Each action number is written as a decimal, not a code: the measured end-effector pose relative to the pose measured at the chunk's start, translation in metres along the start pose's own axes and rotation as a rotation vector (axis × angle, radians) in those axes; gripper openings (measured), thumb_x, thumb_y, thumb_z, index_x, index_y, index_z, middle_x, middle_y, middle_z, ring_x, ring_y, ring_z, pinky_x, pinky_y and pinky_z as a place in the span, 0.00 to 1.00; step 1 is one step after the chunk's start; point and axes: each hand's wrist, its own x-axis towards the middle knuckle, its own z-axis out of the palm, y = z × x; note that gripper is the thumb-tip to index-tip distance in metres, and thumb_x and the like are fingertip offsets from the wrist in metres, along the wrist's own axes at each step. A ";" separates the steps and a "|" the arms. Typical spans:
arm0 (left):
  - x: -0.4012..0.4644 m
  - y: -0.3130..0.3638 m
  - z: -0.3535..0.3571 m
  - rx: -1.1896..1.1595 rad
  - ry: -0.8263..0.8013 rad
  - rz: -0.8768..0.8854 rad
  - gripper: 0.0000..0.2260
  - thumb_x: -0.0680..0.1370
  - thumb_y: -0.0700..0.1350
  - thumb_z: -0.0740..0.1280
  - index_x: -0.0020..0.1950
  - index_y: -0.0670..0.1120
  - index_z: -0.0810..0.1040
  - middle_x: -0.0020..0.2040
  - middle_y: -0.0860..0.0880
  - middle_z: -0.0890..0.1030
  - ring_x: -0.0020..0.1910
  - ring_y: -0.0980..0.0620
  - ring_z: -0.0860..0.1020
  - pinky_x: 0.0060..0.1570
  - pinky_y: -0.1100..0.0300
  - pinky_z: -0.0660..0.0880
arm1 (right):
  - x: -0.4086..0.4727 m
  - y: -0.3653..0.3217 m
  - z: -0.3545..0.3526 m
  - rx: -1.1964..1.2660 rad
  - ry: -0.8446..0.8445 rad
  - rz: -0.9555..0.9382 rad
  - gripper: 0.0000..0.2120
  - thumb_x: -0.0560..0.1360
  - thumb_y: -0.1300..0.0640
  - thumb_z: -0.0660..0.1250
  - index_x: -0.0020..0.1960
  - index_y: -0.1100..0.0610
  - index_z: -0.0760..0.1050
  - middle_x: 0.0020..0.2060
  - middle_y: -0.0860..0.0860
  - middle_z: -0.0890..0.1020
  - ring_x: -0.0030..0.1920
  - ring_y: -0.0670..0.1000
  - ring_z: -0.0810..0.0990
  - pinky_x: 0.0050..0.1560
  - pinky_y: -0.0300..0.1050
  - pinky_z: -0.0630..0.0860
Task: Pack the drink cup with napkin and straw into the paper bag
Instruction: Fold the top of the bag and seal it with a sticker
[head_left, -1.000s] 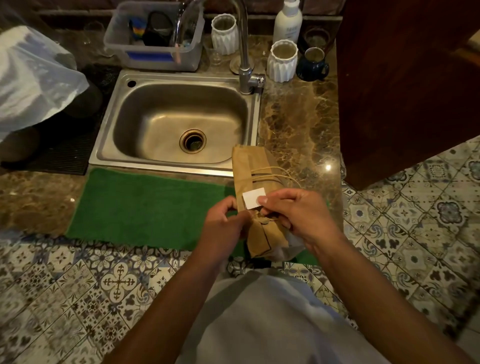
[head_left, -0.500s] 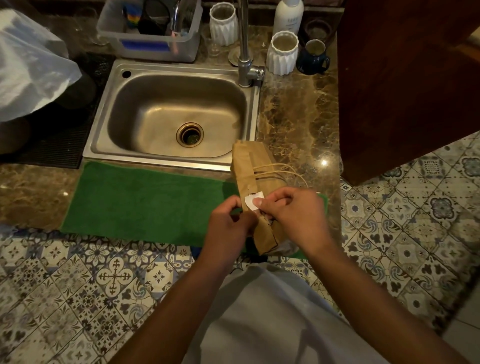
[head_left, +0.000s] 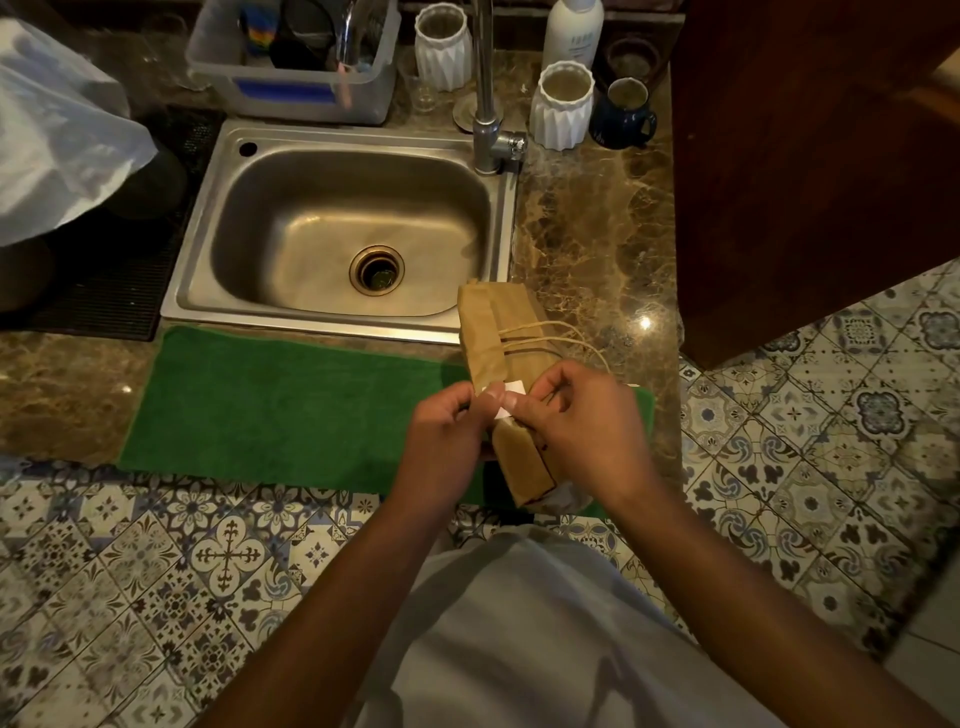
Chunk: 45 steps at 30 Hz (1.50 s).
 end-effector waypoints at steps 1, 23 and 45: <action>0.001 -0.002 -0.001 0.018 0.004 0.015 0.14 0.82 0.45 0.66 0.50 0.33 0.81 0.40 0.34 0.81 0.36 0.50 0.78 0.34 0.60 0.78 | 0.001 0.001 0.001 -0.015 -0.012 -0.006 0.19 0.69 0.33 0.72 0.41 0.48 0.75 0.31 0.46 0.81 0.34 0.47 0.80 0.37 0.54 0.81; 0.015 0.001 -0.005 0.151 0.073 0.178 0.15 0.79 0.41 0.68 0.37 0.31 0.75 0.30 0.42 0.72 0.30 0.50 0.69 0.33 0.55 0.68 | -0.036 0.000 0.004 -0.483 -0.129 -0.409 0.31 0.82 0.36 0.48 0.78 0.51 0.65 0.81 0.49 0.61 0.82 0.56 0.53 0.78 0.56 0.54; 0.023 -0.001 -0.006 0.224 0.025 0.273 0.17 0.77 0.51 0.67 0.42 0.35 0.81 0.38 0.29 0.79 0.32 0.38 0.76 0.37 0.37 0.76 | -0.040 -0.007 -0.002 -0.423 -0.132 -0.408 0.41 0.78 0.28 0.39 0.79 0.52 0.64 0.82 0.55 0.59 0.83 0.57 0.51 0.78 0.61 0.57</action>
